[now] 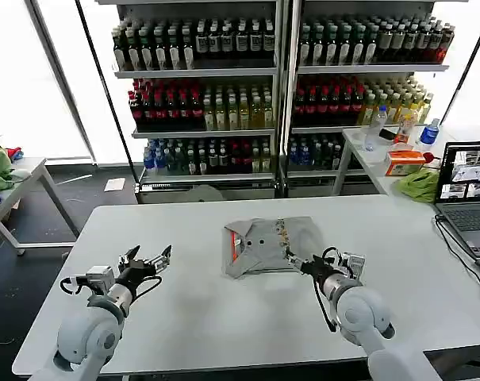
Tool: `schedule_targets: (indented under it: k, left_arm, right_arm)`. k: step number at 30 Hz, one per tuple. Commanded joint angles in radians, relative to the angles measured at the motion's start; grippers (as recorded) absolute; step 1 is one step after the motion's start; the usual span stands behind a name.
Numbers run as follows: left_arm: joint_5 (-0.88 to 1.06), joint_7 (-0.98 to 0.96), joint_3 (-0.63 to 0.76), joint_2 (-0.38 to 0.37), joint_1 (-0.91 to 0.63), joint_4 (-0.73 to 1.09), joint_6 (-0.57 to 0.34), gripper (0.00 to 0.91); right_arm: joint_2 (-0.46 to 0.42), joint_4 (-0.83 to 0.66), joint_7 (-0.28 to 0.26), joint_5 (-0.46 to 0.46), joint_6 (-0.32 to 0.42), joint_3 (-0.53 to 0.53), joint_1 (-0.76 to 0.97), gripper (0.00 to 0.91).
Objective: Fold and organize the clothes.
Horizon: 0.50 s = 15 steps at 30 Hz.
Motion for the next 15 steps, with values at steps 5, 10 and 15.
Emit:
schedule_targets:
  k: [5, 10, 15]
  left_arm:
    - [-0.002, 0.002, 0.002, 0.003, -0.003, 0.005, 0.001, 0.907]
    - [-0.003, 0.002, 0.001, 0.007, -0.003, 0.006, 0.001, 0.907]
    - [-0.003, 0.001, 0.0, 0.005, -0.003, 0.001, 0.001, 0.907]
  right_arm:
    - [0.009, -0.076, 0.012, -0.002, 0.001, 0.002, -0.004, 0.907]
    - [0.007, -0.057, 0.011, 0.005, 0.0, 0.01, -0.016, 0.907]
    - [0.006, -0.056, 0.019, 0.017, 0.0, 0.019, -0.014, 0.907]
